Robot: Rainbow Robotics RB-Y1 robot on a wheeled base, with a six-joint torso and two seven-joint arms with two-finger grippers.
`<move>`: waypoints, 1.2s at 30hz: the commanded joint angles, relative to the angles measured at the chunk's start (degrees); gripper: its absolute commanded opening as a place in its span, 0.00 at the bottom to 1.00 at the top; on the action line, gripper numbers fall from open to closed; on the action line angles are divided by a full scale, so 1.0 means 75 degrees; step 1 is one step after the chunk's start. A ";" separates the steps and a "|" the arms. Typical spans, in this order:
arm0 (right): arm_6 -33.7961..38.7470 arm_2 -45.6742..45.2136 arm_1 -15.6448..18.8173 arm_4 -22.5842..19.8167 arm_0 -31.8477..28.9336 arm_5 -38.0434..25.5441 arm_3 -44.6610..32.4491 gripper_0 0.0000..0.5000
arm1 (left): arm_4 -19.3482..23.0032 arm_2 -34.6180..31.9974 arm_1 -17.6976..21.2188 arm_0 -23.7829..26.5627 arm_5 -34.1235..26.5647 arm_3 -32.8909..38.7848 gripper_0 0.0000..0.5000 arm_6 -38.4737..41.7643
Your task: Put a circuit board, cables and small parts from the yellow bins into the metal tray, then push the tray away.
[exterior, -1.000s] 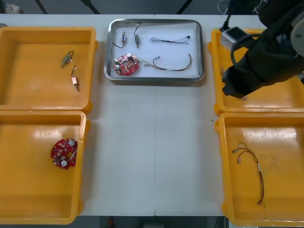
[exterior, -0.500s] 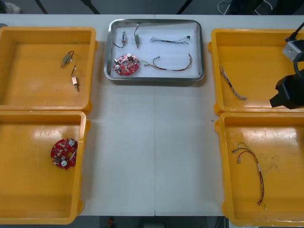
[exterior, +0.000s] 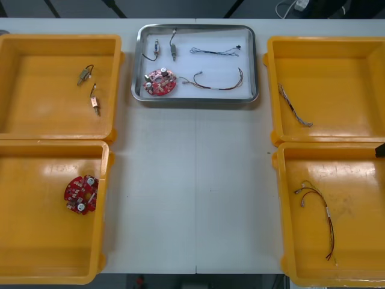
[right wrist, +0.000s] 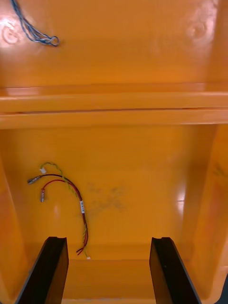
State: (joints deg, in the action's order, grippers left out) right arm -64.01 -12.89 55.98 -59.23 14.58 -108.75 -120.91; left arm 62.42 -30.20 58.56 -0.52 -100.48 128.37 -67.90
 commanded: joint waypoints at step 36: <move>-0.0594 -0.0203 -0.0246 0.0292 -0.0303 0.0484 0.0079 1.00 | -0.0073 0.0089 -0.0039 -0.0142 0.0050 0.0169 1.00 0.0030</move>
State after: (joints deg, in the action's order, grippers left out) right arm -64.84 -12.89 54.85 -57.35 12.96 -105.54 -120.01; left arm 62.42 -30.20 58.56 -0.52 -100.48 128.37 -67.90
